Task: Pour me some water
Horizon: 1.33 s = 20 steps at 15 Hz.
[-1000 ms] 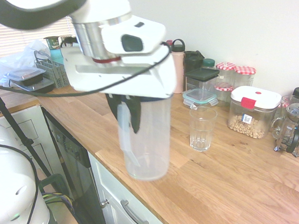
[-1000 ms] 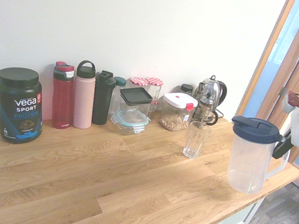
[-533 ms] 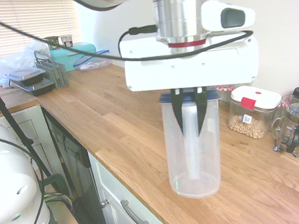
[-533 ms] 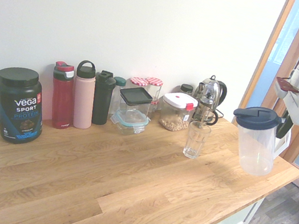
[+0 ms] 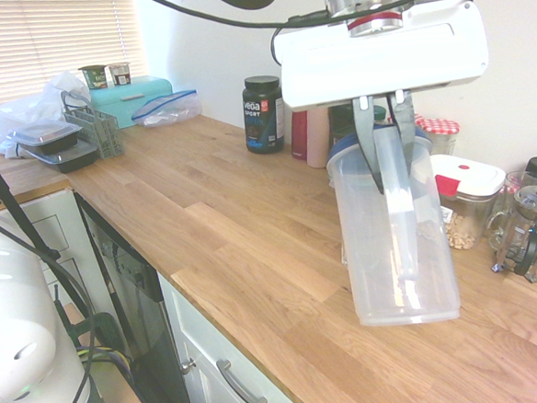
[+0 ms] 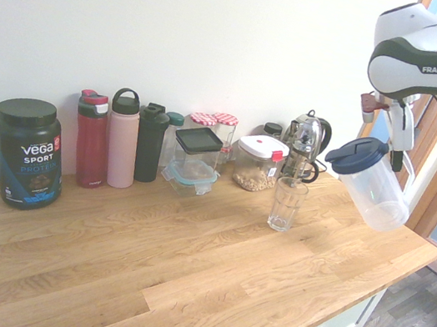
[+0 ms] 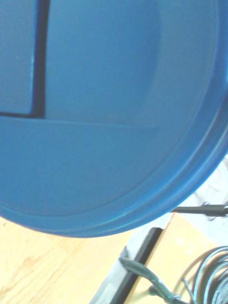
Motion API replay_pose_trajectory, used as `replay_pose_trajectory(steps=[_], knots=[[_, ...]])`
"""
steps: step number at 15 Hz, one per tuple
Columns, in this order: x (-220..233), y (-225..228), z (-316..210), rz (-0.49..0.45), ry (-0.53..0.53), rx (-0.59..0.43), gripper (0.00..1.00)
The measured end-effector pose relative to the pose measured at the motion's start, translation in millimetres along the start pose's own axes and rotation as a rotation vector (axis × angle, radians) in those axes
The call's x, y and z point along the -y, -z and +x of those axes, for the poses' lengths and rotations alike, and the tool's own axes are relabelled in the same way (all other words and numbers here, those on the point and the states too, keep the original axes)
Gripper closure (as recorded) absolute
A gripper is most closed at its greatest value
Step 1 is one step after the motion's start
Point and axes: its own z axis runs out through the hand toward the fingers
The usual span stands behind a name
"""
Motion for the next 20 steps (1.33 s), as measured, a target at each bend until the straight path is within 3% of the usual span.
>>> replay_pose_trajectory(steps=[6, 13, 20], knots=[[39.2, -6.2, 32.2, -0.123, -0.022, 0.089, 1.0], [76.3, -22.3, 75.1, -0.197, -0.035, 0.185, 1.0], [70.7, -11.2, 65.7, -0.193, -0.026, 0.185, 1.0]])
